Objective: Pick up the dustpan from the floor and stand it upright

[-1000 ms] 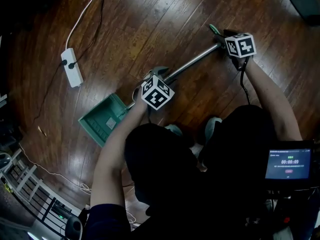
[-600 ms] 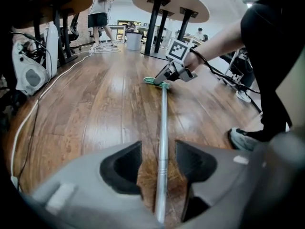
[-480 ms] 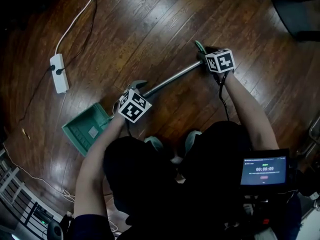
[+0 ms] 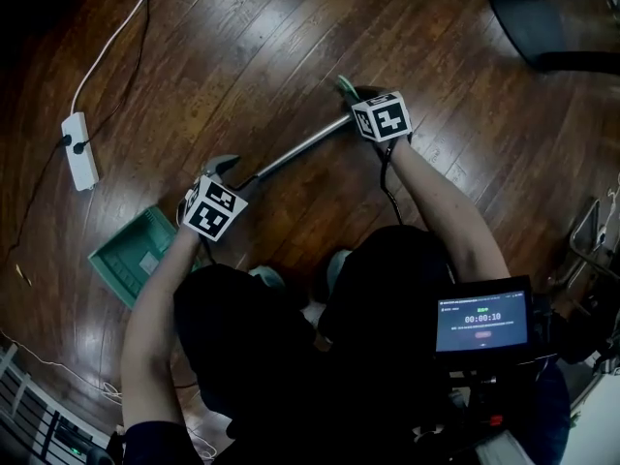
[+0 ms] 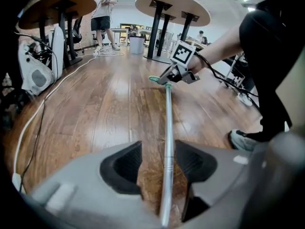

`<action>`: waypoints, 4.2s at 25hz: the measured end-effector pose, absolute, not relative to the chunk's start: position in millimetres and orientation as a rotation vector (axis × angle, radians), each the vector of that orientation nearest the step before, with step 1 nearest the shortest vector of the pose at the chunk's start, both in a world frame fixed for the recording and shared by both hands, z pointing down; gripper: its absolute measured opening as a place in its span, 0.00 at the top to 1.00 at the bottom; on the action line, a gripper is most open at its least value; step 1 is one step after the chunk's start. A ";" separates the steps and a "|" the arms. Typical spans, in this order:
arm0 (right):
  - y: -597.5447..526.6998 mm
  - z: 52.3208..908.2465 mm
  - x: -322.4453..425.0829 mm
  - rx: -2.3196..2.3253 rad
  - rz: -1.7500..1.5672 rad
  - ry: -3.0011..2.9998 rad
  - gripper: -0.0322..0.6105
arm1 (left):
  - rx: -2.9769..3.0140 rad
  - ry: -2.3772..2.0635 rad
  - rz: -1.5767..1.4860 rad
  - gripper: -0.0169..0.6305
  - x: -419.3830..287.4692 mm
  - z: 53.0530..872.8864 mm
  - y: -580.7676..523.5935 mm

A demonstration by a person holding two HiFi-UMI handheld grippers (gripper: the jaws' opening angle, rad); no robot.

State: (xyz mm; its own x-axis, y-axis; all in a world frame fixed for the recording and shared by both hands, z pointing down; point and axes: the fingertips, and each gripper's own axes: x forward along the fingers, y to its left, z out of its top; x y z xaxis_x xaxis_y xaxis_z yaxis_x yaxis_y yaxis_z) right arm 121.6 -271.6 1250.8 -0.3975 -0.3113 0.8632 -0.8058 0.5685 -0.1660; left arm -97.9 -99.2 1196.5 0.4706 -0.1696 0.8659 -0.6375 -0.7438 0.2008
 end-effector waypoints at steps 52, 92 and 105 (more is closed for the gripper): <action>-149.6 676.1 -59.4 0.684 -0.146 -2.348 0.78 | 2.252 -0.928 1.081 0.66 -48.3 825.7 -96.6; -129.5 574.2 2.9 0.820 0.136 -2.280 0.61 | 2.184 -1.312 0.493 0.70 -62.3 556.8 -89.3; -84.3 437.2 80.2 1.136 0.481 -2.476 0.74 | 2.304 -1.454 0.328 0.75 -49.3 396.9 -46.5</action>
State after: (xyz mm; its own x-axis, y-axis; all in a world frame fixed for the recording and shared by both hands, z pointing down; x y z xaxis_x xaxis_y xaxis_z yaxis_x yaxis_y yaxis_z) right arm 80.2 -84.3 437.2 -0.6048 -0.6459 0.4658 -0.7733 0.6161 -0.1496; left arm -49.3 -46.5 396.9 0.4330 -0.8088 0.3979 -0.9013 -0.3826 0.2032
